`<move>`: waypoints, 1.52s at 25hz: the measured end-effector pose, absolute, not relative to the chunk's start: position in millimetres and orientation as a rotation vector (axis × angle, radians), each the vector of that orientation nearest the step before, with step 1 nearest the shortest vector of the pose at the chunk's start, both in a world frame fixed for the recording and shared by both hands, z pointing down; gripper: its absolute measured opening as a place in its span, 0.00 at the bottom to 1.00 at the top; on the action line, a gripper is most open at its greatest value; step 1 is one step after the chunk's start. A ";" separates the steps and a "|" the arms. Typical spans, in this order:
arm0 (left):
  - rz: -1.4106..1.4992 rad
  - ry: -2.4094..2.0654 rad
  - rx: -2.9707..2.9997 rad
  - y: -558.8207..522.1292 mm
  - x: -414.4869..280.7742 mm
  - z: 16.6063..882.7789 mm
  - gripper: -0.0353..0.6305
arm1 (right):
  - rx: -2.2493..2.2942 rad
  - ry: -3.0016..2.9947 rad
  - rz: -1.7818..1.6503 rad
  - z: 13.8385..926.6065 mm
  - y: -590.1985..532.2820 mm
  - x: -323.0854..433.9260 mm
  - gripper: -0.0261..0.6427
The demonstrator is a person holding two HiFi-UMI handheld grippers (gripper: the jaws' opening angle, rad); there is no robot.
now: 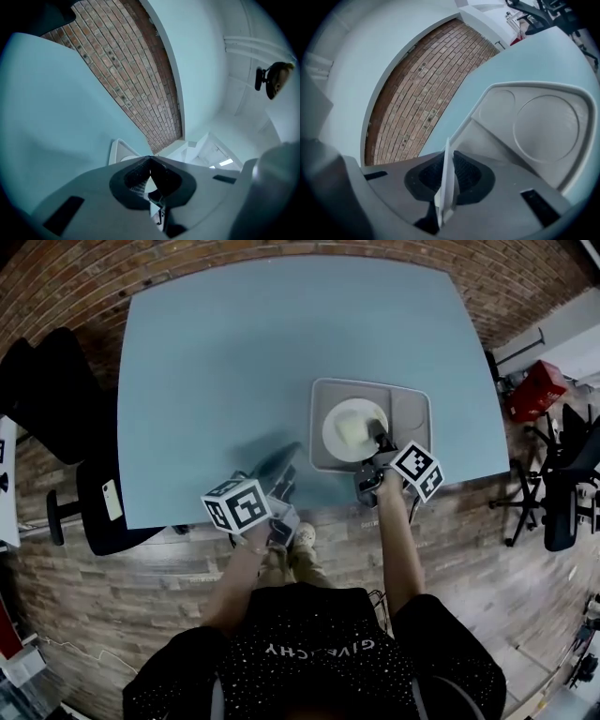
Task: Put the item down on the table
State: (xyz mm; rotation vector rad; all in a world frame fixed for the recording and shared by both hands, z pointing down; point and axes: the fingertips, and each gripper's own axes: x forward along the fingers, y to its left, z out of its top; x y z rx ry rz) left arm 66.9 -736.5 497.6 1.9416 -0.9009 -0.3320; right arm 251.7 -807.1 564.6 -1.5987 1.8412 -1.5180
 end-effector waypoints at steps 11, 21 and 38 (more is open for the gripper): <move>-0.326 -0.850 1.945 -723.2 85.6 492.8 0.07 | -2.238 2.154 -1.175 556.4 -812.5 278.7 0.53; -0.321 -0.863 1.952 -713.3 79.8 481.0 0.07 | -0.968 1.519 -1.439 474.4 -750.7 264.4 0.06; -0.303 -0.797 2.060 -690.9 89.5 441.8 0.07 | -0.779 1.591 -1.288 417.0 -697.6 246.7 0.06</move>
